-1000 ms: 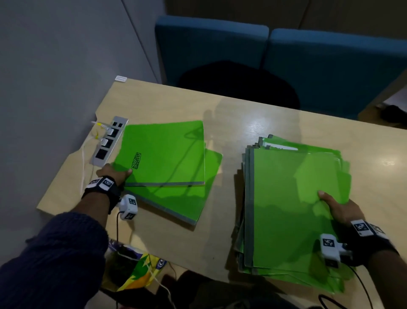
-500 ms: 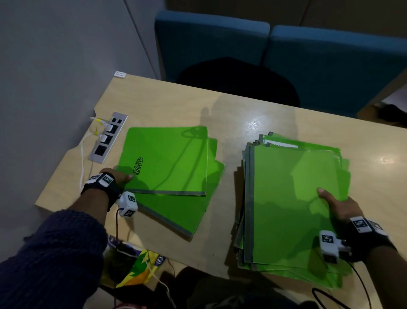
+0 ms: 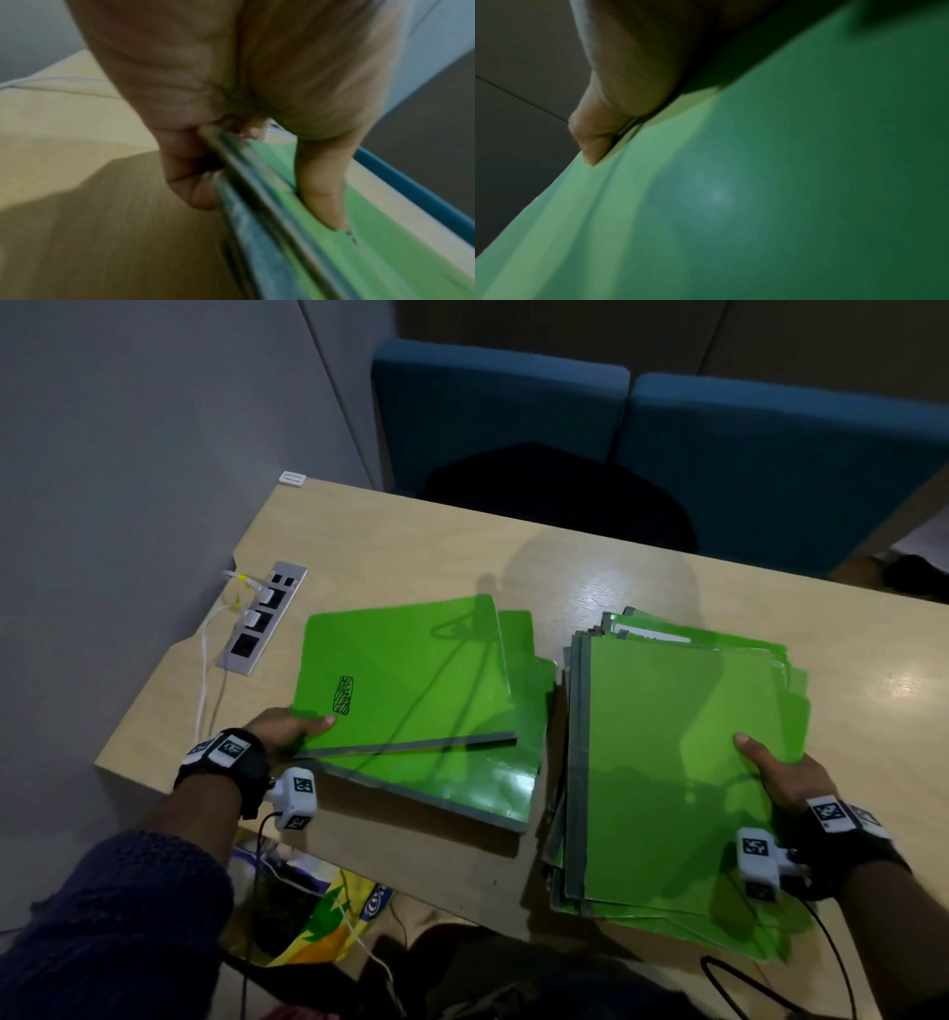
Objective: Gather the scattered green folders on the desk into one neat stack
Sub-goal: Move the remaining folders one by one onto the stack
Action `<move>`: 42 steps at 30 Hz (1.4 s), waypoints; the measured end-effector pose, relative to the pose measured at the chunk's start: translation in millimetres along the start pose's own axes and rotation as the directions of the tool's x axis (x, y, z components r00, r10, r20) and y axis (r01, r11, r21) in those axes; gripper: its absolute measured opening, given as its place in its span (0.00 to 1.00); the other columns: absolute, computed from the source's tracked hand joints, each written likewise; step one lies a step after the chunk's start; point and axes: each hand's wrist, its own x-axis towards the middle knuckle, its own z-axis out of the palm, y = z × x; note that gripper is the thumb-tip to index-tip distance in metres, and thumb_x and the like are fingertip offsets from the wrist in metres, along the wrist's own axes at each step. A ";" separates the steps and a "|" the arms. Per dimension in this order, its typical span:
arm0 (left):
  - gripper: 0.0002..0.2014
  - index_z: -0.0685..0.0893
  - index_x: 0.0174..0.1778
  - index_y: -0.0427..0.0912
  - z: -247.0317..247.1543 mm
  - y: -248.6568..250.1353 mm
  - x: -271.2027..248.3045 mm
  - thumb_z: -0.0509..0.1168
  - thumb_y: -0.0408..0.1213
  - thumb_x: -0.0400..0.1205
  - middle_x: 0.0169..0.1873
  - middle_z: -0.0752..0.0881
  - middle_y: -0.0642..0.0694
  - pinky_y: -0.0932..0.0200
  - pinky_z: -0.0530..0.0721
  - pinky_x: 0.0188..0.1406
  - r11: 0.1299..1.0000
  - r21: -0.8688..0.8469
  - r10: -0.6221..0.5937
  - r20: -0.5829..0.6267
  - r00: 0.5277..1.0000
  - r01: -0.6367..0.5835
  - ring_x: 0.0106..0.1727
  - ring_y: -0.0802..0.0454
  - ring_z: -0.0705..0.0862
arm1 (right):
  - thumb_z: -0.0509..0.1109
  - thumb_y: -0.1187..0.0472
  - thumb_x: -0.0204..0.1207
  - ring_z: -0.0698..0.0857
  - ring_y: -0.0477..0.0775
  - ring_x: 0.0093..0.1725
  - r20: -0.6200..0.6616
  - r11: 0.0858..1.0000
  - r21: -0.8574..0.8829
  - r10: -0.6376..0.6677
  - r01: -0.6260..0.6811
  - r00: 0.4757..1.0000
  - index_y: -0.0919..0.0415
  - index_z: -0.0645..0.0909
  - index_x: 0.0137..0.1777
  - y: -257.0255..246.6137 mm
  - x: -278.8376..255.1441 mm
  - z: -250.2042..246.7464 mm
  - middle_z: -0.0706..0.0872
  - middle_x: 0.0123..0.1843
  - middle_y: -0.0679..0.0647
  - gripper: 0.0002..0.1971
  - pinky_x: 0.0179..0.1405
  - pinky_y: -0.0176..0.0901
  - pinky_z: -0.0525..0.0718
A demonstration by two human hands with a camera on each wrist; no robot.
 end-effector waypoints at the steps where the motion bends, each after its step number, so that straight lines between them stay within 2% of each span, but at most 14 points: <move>1: 0.32 0.79 0.69 0.34 0.0 -1.9 -2.6 0.77 0.45 0.72 0.69 0.81 0.38 0.41 0.78 0.64 0.993 -0.112 0.042 0.039 0.998 -0.037 0.65 0.35 0.81 | 0.72 0.35 0.71 0.85 0.67 0.47 -0.006 1.000 -0.005 0.004 -0.004 1.000 0.67 0.82 0.65 1.8 2.9 -0.7 0.87 0.58 0.70 0.36 0.52 0.55 0.83; 5: 0.22 0.81 0.66 0.35 16.0 0.8 -15.1 0.73 0.32 0.76 0.65 0.84 0.35 0.38 0.75 0.70 0.964 -0.171 0.220 0.077 0.973 -0.204 0.61 0.39 0.84 | 0.72 0.36 0.72 0.86 0.66 0.45 0.002 1.000 0.001 0.018 -0.018 1.000 0.67 0.83 0.63 3.7 8.3 0.4 0.87 0.55 0.69 0.34 0.51 0.56 0.84; 13: 0.18 0.81 0.64 0.39 50.0 6.8 -23.8 0.70 0.39 0.80 0.61 0.85 0.40 0.44 0.78 0.63 0.981 0.033 0.189 0.094 0.977 -0.193 0.58 0.41 0.82 | 0.73 0.34 0.69 0.87 0.71 0.50 -0.033 1.000 0.012 0.027 -0.026 0.999 0.67 0.83 0.64 7.4 10.5 2.3 0.87 0.60 0.72 0.37 0.56 0.62 0.85; 17: 0.41 0.71 0.74 0.36 54.2 9.8 -13.2 0.72 0.60 0.73 0.71 0.71 0.33 0.43 0.77 0.67 0.864 0.500 0.138 -0.130 0.982 -0.056 0.68 0.32 0.75 | 0.72 0.33 0.69 0.87 0.70 0.50 -0.035 1.000 0.007 0.029 -0.029 0.999 0.66 0.83 0.64 7.7 8.7 3.1 0.87 0.60 0.71 0.37 0.55 0.61 0.85; 18: 0.44 0.69 0.75 0.35 54.7 9.2 -9.5 0.72 0.62 0.71 0.71 0.70 0.32 0.42 0.77 0.67 0.848 0.528 0.140 -0.160 0.977 -0.035 0.68 0.31 0.74 | 0.72 0.32 0.68 0.87 0.70 0.50 -0.035 1.000 0.008 0.023 -0.023 0.999 0.65 0.83 0.65 7.6 7.6 3.0 0.87 0.60 0.71 0.38 0.55 0.60 0.85; 22: 0.29 0.82 0.58 0.37 55.8 13.2 -4.9 0.77 0.53 0.69 0.54 0.87 0.36 0.43 0.87 0.52 0.955 0.272 0.148 -0.104 0.983 -0.115 0.48 0.37 0.87 | 0.73 0.23 0.50 0.88 0.69 0.49 -0.026 0.997 0.067 0.046 -0.044 0.999 0.62 0.83 0.62 12.6 10.5 4.1 0.88 0.56 0.67 0.49 0.56 0.65 0.86; 24: 0.24 0.84 0.59 0.37 55.8 13.3 -6.7 0.76 0.48 0.73 0.56 0.87 0.37 0.47 0.84 0.56 0.968 0.212 0.150 -0.057 0.987 -0.135 0.51 0.39 0.86 | 0.74 0.24 0.52 0.88 0.70 0.49 -0.016 0.997 0.068 0.048 -0.047 0.999 0.63 0.84 0.61 13.8 11.5 4.4 0.88 0.57 0.68 0.48 0.56 0.66 0.86; 27: 0.34 0.81 0.66 0.35 58.9 6.0 -7.9 0.79 0.51 0.68 0.63 0.84 0.37 0.42 0.79 0.65 0.987 0.122 0.108 0.005 0.994 -0.108 0.60 0.37 0.83 | 0.73 0.21 0.44 0.89 0.69 0.48 -0.019 0.995 0.078 0.057 -0.056 0.998 0.60 0.84 0.58 13.3 11.6 4.5 0.89 0.53 0.65 0.50 0.56 0.66 0.86; 29: 0.32 0.82 0.65 0.38 61.3 4.8 -13.7 0.79 0.50 0.69 0.61 0.85 0.40 0.44 0.80 0.61 0.979 0.115 0.167 0.008 0.986 -0.167 0.59 0.39 0.83 | 0.75 0.25 0.54 0.89 0.69 0.49 -0.013 0.996 0.077 0.043 -0.041 0.999 0.60 0.84 0.59 12.5 10.2 3.6 0.89 0.55 0.66 0.43 0.56 0.66 0.86; 33: 0.14 0.85 0.57 0.46 31.9 28.6 -32.8 0.74 0.33 0.76 0.52 0.88 0.42 0.46 0.82 0.54 0.940 -0.008 0.340 -0.054 0.939 -0.341 0.55 0.41 0.86 | 0.75 0.33 0.65 0.89 0.69 0.49 -0.016 0.997 0.069 0.044 -0.042 0.999 0.63 0.84 0.63 11.0 10.2 2.5 0.89 0.58 0.68 0.37 0.57 0.65 0.86; 36: 0.14 0.84 0.49 0.53 -20.0 67.7 -46.4 0.71 0.27 0.77 0.41 0.90 0.55 0.45 0.86 0.49 0.867 0.021 0.498 -0.085 0.863 -0.498 0.51 0.43 0.89 | 0.75 0.36 0.69 0.88 0.69 0.52 -0.016 0.997 0.075 0.028 -0.026 1.000 0.65 0.83 0.64 9.6 8.1 2.5 0.88 0.59 0.68 0.34 0.58 0.64 0.85; 38: 0.12 0.85 0.47 0.50 -54.3 98.5 -63.5 0.69 0.27 0.78 0.36 0.92 0.55 0.49 0.88 0.35 0.819 0.031 0.572 -0.110 0.813 -0.572 0.39 0.51 0.91 | 0.75 0.36 0.68 0.88 0.68 0.52 -0.011 0.997 0.071 0.012 -0.011 1.000 0.66 0.83 0.64 7.8 5.6 0.7 0.88 0.59 0.68 0.35 0.58 0.61 0.86; 40: 0.10 0.86 0.53 0.45 -78.9 128.3 -79.1 0.68 0.28 0.79 0.40 0.92 0.51 0.43 0.87 0.37 0.789 0.048 0.614 -0.095 0.784 -0.612 0.32 0.58 0.90 | 0.75 0.35 0.66 0.88 0.67 0.51 -0.004 0.998 0.071 -0.001 0.001 1.000 0.66 0.84 0.63 5.8 3.4 -0.8 0.88 0.59 0.68 0.37 0.56 0.58 0.86; 42: 0.13 0.87 0.56 0.50 -85.1 158.7 -95.8 0.70 0.30 0.79 0.38 0.91 0.55 0.45 0.88 0.39 0.734 0.054 0.679 -0.038 0.733 -0.677 0.32 0.61 0.89 | 0.73 0.30 0.63 0.87 0.65 0.47 0.017 0.997 0.073 -0.015 0.013 1.000 0.65 0.84 0.61 4.1 -1.5 -2.1 0.89 0.57 0.67 0.40 0.50 0.54 0.86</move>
